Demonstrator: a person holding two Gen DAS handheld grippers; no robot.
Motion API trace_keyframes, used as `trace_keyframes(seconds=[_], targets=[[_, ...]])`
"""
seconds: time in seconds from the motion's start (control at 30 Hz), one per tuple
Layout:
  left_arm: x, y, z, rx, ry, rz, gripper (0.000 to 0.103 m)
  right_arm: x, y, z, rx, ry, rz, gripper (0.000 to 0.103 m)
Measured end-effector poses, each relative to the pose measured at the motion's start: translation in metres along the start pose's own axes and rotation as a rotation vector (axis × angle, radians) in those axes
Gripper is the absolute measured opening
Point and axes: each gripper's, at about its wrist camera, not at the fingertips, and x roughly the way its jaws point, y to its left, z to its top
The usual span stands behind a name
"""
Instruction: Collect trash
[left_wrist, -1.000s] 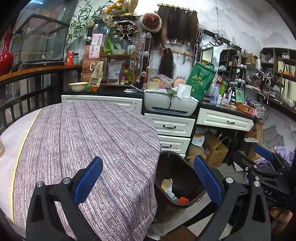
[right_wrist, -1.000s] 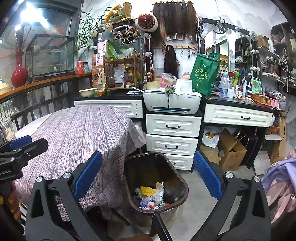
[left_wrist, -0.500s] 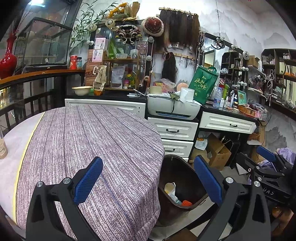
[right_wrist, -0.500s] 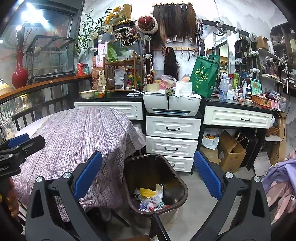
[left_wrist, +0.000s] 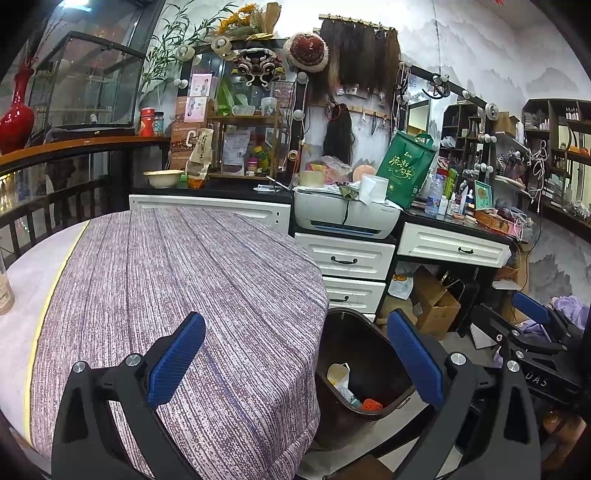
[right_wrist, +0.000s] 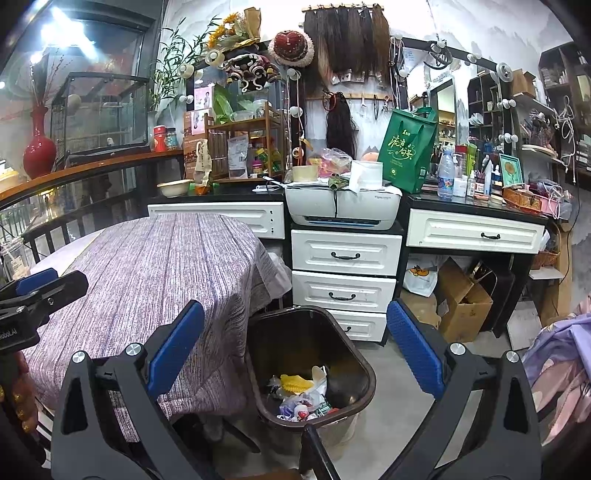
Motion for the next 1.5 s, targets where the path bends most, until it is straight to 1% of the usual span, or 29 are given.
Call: trace_keyframes(seconds=[0.97, 1.17, 1.5], targets=[[0.0005, -0.0032, -0.0002, 0.003, 0.002, 0.003, 0.098, 0.0007, -0.0019, -0.0017, 0.004, 0.006, 0.004, 0.097], [0.0026, -0.0012, -0.0008, 0.014, 0.01, 0.003, 0.098, 0.0011, -0.0021, -0.0016, 0.003, 0.007, 0.004, 0.097], [0.0019, -0.0009, -0.0014, 0.027, 0.002, 0.017, 0.098, 0.0021, -0.0025, -0.0022, 0.002, 0.01, 0.004, 0.097]])
